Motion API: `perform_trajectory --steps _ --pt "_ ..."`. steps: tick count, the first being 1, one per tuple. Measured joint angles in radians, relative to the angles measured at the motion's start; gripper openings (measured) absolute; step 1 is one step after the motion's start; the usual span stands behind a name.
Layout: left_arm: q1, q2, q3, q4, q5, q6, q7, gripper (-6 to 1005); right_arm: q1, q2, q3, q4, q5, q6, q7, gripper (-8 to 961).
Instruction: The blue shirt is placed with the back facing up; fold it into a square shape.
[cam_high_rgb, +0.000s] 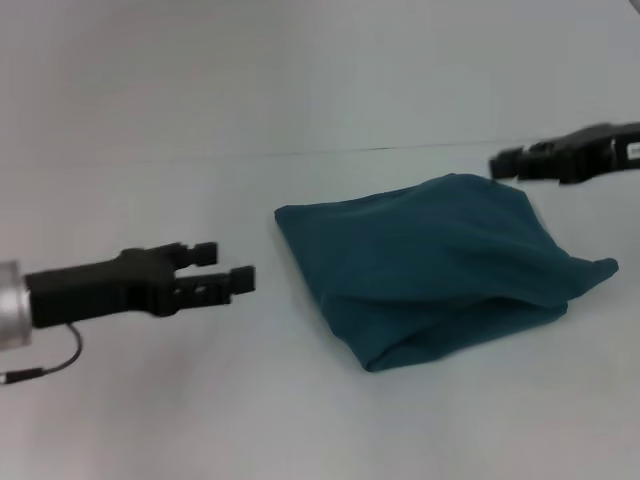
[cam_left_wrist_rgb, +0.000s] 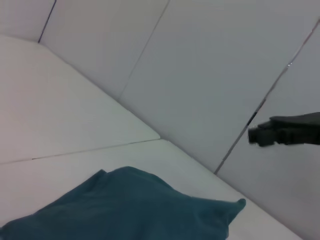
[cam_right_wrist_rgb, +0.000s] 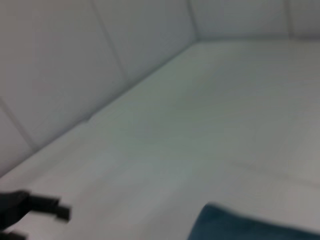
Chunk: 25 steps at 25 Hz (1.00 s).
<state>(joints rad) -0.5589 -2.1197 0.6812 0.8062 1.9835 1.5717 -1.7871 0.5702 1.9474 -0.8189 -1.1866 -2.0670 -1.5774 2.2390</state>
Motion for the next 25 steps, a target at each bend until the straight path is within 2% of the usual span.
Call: perform_trajectory --steps 3,5,8,10,16,19,23,25 --pt "0.052 -0.005 -0.046 0.01 0.002 0.031 0.062 937 0.094 0.006 0.015 -0.005 -0.154 -0.152 0.095 140" --pt "0.076 -0.005 -0.076 0.016 0.007 0.042 0.073 937 0.156 0.021 0.006 -0.005 -0.265 -0.228 0.133 192" --pt "0.099 -0.002 -0.115 0.023 0.009 0.077 0.091 935 0.219 0.046 -0.025 -0.002 -0.408 -0.279 0.178 272" --pt "0.112 -0.003 -0.135 0.029 0.009 0.107 0.109 934 0.244 0.058 -0.061 0.0 -0.474 -0.287 0.208 360" --pt "0.123 -0.005 -0.144 0.032 0.02 0.118 0.115 933 0.254 0.073 -0.167 0.013 -0.505 -0.289 0.257 611" --pt "0.119 -0.008 -0.137 0.03 0.034 0.12 0.115 932 0.252 0.092 -0.202 0.031 -0.518 -0.269 0.265 730" --pt "0.116 -0.011 -0.128 0.029 0.036 0.117 0.125 931 0.251 0.129 -0.21 0.074 -0.552 -0.192 0.272 728" --pt "0.116 -0.012 -0.127 0.03 0.036 0.113 0.126 931 0.252 0.139 -0.213 0.106 -0.555 -0.159 0.275 727"
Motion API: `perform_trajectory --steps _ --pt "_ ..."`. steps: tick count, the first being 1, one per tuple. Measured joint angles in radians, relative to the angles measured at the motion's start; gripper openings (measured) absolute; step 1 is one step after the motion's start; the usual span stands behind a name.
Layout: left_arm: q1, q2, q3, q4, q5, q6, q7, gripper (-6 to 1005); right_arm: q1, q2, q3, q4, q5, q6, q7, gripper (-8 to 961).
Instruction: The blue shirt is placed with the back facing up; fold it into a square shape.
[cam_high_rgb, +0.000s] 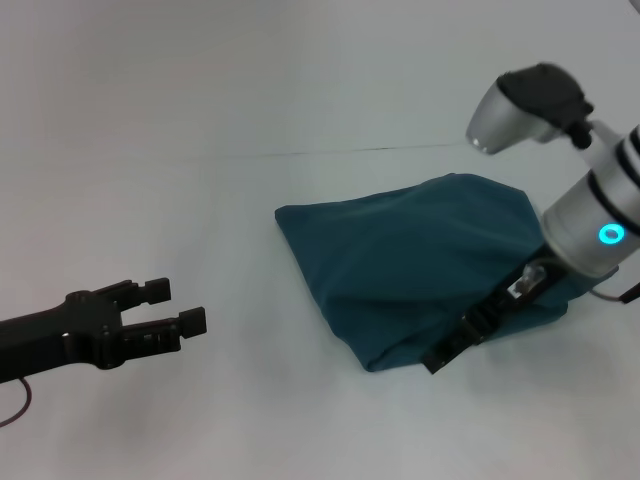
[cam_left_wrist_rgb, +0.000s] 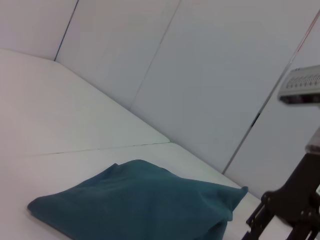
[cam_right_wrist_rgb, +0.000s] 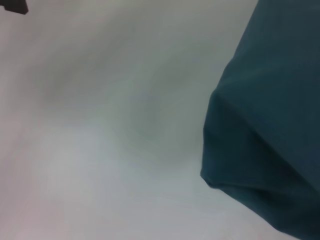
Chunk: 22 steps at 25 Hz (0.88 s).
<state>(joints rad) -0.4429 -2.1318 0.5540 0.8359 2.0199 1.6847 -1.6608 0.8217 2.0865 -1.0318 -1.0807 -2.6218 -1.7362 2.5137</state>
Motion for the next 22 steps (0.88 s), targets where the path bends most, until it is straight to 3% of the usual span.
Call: perform_trajectory --steps 9,22 --pt "-0.004 0.001 0.004 -0.005 0.0 -0.014 0.013 929 0.016 0.005 0.008 0.168 0.025 0.158 0.014 723" --pt "-0.003 -0.003 0.024 -0.01 0.002 -0.041 0.013 926 0.008 0.0 0.009 0.234 0.047 0.22 0.032 719"
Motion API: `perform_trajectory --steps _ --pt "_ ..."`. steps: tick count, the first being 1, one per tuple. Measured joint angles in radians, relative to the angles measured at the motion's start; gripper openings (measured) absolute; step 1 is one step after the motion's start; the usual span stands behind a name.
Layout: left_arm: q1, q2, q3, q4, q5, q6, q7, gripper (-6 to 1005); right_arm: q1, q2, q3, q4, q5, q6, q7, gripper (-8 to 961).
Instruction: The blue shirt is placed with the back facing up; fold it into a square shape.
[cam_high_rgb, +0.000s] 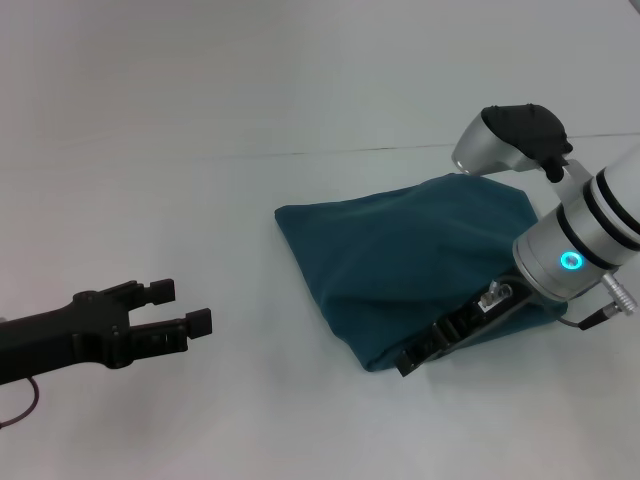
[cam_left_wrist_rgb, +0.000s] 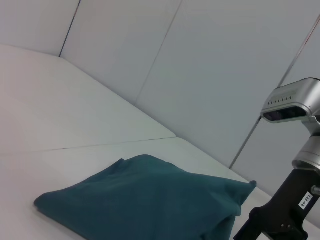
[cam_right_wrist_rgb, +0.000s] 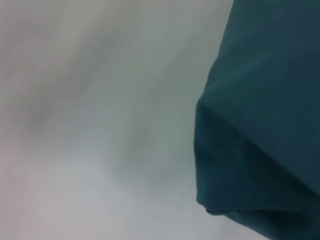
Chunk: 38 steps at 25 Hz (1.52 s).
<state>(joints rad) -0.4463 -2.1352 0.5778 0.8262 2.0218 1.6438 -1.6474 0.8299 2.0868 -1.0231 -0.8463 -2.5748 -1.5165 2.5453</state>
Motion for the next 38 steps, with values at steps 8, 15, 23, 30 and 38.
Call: perform_trajectory --steps 8,15,23,30,38 --pt "0.004 -0.004 0.001 -0.001 0.0 -0.001 0.0 924 -0.002 0.003 0.0 0.022 0.008 0.054 0.009 719" --pt "0.009 -0.008 0.001 -0.002 0.0 0.0 0.001 922 -0.002 0.005 -0.001 0.034 0.049 0.092 0.007 718" --pt "0.009 -0.011 0.0 -0.002 0.0 0.001 0.009 920 0.003 0.005 -0.005 0.066 0.057 0.134 0.018 719" --pt "0.001 -0.007 0.021 0.004 0.058 0.041 0.038 919 -0.003 0.004 -0.012 0.061 0.053 0.154 0.041 718" --pt "-0.008 -0.01 0.036 0.002 0.101 0.047 0.039 917 0.004 0.004 -0.037 0.067 0.053 0.201 0.062 719"
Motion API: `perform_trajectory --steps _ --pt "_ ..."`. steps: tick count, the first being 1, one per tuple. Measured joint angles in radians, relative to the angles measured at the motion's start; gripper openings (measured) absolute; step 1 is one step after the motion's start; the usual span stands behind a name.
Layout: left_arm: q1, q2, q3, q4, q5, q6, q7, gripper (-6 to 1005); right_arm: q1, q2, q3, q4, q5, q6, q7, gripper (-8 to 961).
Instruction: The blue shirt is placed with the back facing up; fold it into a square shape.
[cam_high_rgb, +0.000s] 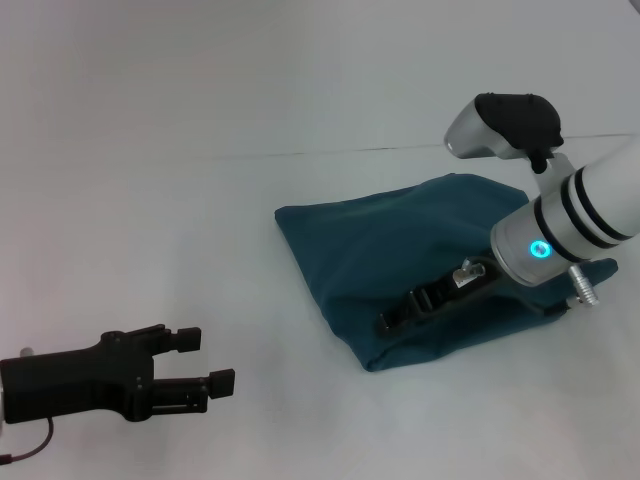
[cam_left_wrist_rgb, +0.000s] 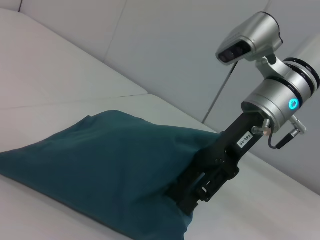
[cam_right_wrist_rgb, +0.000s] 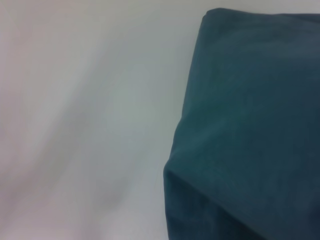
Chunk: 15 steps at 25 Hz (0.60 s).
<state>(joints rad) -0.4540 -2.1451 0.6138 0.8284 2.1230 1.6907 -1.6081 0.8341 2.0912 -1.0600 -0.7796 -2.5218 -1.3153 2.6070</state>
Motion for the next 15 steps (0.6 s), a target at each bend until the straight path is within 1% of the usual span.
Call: perform_trajectory --steps 8,13,15 --pt "0.0 -0.001 0.002 -0.001 0.001 -0.002 0.001 915 0.004 0.002 -0.127 0.001 0.0 0.028 0.051 712" --pt "0.0 -0.001 0.003 -0.001 0.002 -0.006 0.001 914 0.005 0.001 -0.133 -0.002 0.0 0.03 0.051 683" --pt "0.0 -0.001 0.003 -0.002 0.002 -0.006 0.001 913 0.005 0.001 -0.133 -0.003 0.0 0.03 0.049 603"
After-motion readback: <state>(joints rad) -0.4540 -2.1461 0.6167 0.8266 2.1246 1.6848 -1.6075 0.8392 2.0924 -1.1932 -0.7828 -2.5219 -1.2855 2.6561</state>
